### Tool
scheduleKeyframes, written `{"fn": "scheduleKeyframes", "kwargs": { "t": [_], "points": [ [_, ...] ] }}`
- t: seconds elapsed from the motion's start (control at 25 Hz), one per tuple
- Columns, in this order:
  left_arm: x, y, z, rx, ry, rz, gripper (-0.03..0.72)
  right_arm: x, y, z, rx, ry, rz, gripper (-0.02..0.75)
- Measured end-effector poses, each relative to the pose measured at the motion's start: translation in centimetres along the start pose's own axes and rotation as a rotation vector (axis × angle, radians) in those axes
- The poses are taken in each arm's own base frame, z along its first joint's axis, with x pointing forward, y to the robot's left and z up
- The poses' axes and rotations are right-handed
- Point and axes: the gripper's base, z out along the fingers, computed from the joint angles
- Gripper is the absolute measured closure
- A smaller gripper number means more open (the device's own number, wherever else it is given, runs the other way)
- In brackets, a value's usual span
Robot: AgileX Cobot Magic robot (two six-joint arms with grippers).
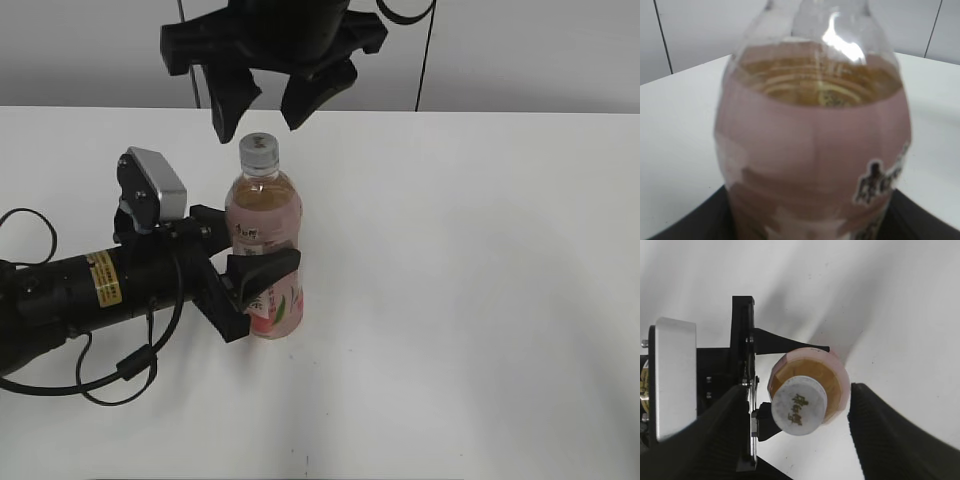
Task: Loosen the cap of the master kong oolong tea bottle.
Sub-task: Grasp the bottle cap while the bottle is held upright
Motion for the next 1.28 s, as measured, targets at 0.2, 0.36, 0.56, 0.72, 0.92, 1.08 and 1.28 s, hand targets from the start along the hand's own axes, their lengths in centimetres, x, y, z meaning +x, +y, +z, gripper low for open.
{"fn": "scheduleKeyframes", "kwargs": {
  "t": [0.2, 0.36, 0.56, 0.72, 0.92, 1.08, 1.28],
  "points": [
    [0.0, 0.0, 0.0, -0.002, 0.001, -0.001, 0.303, 0.0, 0.1, 0.3, -0.011, 0.007, 0.005, 0.256],
    [0.0, 0.0, 0.0, -0.004, 0.0, -0.001, 0.303, 0.0, 0.1, 1.4, -0.015, 0.031, 0.01, 0.256],
    [0.0, 0.0, 0.0, -0.004, 0.0, -0.002, 0.303, 0.0, 0.1, 1.8, -0.016, 0.041, 0.01, 0.256],
    [0.0, 0.0, 0.0, -0.005, 0.0, -0.002, 0.303, 0.0, 0.1, 1.8, -0.017, 0.041, 0.01, 0.286],
    [0.0, 0.1, 0.0, -0.007, 0.0, -0.003, 0.303, 0.0, 0.1, 1.8, -0.017, 0.041, -0.002, 0.377],
    [0.0, 0.1, 0.0, -0.007, 0.0, -0.003, 0.303, 0.0, 0.1, 1.8, -0.017, 0.041, -0.007, 0.393],
    [0.0, 0.1, 0.0, -0.009, -0.001, -0.003, 0.303, 0.0, 0.0, 2.0, -0.013, 0.044, -0.037, 0.45]
  ]
}}
